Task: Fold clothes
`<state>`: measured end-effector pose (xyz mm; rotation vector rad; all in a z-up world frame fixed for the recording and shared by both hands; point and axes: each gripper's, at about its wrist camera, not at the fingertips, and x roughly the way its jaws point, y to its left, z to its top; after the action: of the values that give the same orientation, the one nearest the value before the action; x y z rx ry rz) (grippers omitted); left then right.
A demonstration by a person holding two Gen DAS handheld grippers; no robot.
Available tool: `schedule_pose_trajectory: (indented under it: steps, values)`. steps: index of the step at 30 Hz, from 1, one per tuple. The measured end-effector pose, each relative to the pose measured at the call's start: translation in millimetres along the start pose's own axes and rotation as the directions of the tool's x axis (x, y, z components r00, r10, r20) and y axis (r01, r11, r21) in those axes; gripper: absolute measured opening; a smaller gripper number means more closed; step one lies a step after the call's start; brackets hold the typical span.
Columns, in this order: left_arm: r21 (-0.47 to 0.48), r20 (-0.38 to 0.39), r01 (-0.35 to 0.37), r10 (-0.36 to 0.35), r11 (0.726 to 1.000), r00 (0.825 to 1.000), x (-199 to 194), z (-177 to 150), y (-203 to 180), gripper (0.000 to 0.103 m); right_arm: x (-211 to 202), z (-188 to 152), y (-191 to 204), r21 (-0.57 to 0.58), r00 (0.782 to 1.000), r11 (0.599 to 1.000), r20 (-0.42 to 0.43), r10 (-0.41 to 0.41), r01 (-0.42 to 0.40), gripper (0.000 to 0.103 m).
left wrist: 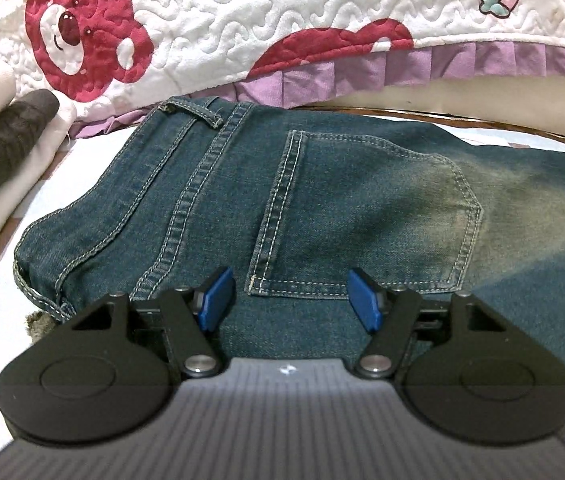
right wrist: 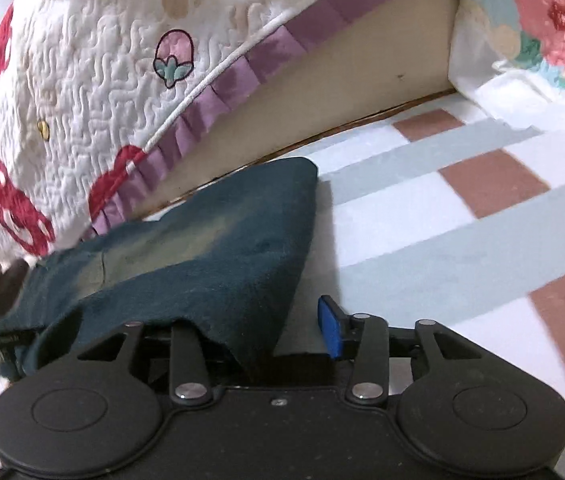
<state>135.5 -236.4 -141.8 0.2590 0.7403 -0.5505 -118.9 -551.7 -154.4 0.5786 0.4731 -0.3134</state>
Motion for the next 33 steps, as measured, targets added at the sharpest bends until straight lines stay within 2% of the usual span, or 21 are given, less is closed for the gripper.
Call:
schedule_pose_trajectory:
  steps: [1,2,3,4,8,12,15,19,21,24,27,33]
  values:
    - [0.003,0.001,0.002,-0.002,1.0,1.0,0.0,-0.1,0.0,0.064,3.6,-0.3,-0.2,0.016,1.0,1.0,0.0,0.008,-0.008,0.046]
    - [0.006,0.001,0.003,-0.003,1.0,1.0,0.1,-0.2,0.1,0.064,6.8,0.0,-0.9,0.033,1.0,0.999,0.001,0.021,-0.021,0.036]
    - [0.01,0.002,0.005,-0.005,1.0,1.0,0.1,-0.4,0.1,0.065,8.3,2.7,-3.7,0.055,0.998,0.997,0.009,0.058,-0.059,0.02]
    - [0.012,0.003,0.006,-0.006,1.0,1.0,-0.2,-0.6,0.1,0.065,8.8,5.6,-6.1,0.078,0.995,0.992,0.022,0.094,-0.095,0.015]
    - [0.019,0.013,0.003,-0.003,1.0,1.0,-1.6,-2.1,-1.3,0.065,-2.0,23.3,-1.9,0.18,0.972,0.96,0.13,0.194,-0.216,0.012]
    - [0.025,0.011,0.008,-0.009,1.0,1.0,-3.9,-2.5,-2.9,0.065,-3.8,39.1,10.2,0.308,0.933,0.886,0.216,0.289,-0.346,0.012]
    - [0.038,-0.009,0.024,-0.024,0.999,1.0,-7.1,-1.0,-6.1,0.063,-5.7,49.6,21.5,0.329,0.89,0.833,0.271,0.367,-0.444,0.012]
    - [0.062,-0.029,0.033,-0.031,0.998,0.999,-12.9,-0.6,-15.9,0.062,-9.9,58.4,36.8,0.32,0.848,0.791,0.295,0.44,-0.522,0.012]
    - [0.066,-0.032,0.038,-0.036,0.997,0.999,-16.3,-1.6,-20.9,0.062,-15.2,61.2,39.7,0.309,0.832,0.778,0.3,0.466,-0.547,0.012]
    - [0.053,-0.036,0.089,-0.087,0.995,0.996,-24.5,-4.7,-28.1,0.062,-29.2,64.6,39.0,0.292,0.808,0.759,0.314,0.499,-0.582,0.012]
    - [0.073,-0.049,0.134,-0.13,0.988,0.99,-35.8,-8.0,-49.9,0.062,-49.9,69.9,32.3,0.284,0.8,0.755,0.32,0.507,-0.591,0.012]
    - [0.164,-0.092,0.278,-0.266,0.947,0.96,-64.6,-22.7,-120.4,0.062,-130.4,74.9,4.1,0.23,0.826,0.806,0.306,0.473,-0.546,0.012]
